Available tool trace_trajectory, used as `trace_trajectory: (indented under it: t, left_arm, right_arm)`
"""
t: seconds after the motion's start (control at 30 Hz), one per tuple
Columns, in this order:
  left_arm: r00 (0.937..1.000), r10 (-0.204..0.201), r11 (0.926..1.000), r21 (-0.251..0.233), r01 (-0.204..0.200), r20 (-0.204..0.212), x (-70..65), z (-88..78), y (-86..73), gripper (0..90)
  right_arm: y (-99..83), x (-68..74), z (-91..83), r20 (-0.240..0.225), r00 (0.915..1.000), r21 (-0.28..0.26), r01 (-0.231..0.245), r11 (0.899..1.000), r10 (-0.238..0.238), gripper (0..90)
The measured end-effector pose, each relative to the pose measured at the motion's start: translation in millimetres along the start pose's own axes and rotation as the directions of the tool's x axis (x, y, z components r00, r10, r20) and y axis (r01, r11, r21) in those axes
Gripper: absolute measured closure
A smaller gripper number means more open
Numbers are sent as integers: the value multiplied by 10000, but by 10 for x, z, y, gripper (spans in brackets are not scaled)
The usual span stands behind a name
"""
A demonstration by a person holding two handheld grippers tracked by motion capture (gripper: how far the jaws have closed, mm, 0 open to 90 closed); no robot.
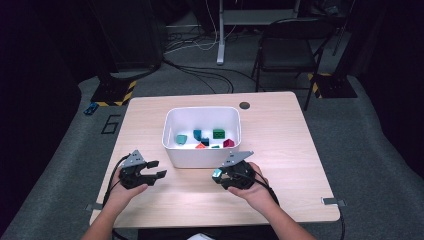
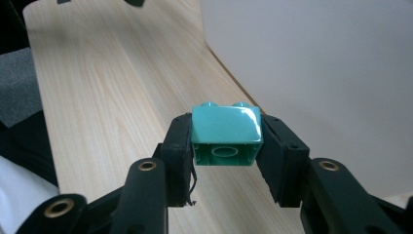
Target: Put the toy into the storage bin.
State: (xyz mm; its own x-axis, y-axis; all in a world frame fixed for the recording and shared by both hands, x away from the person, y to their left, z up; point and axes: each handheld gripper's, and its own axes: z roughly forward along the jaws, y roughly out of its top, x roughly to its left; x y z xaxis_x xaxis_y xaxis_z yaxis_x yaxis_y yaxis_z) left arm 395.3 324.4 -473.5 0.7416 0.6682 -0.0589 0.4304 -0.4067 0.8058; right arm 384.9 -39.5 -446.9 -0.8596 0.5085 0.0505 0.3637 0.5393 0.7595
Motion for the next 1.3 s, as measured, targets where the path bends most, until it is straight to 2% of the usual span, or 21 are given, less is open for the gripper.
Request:
trace_trajectory:
  t: [0.17, 0.33, 0.57, 0.87, 0.9, 1.1, 1.23, 1.3]
  left_arm:
    - [9999, -93, 9999, 128, 94, -64, 12, 66, -48, 440]
    - [9996, -251, 9996, -116, 249, -148, 25, 51, -63, 440]
    - [9995, -300, 9995, -125, 299, -102, 25, 50, -66, 436]
    - [9997, -246, 9997, -18, 246, -42, 6, 71, -71, 434]
    - [9997, -240, 9997, -17, 240, -49, 6, 72, -71, 434]
    - [9993, -379, 9992, -95, 380, 39, 5, 83, -69, 434]
    - [9992, -380, 9992, -105, 381, 92, 2, 85, -68, 434]
    - [9991, -424, 9990, -159, 425, 85, 2, 87, -69, 435]
  right_arm:
    - [79, -10, -116, -124, 9999, -41, -8, 10000, 7, 585]
    - [179, -35, -217, -277, 9996, -99, -15, 9999, 13, 585]
    - [365, -104, -372, -437, 9989, -250, -178, 9995, 167, 585]
    - [657, -211, -541, -301, 9995, -506, -63, 9987, 48, 585]
    - [696, -235, -555, -263, 9996, -516, 83, 9986, -96, 585]
    - [895, -306, -593, -170, 9999, -591, -5, 9983, -5, 584]
    - [1067, -351, -603, -86, 9999, -667, 59, 9978, -65, 585]
    - [1164, -379, -597, 9, 9997, -610, 248, 9978, -248, 585]
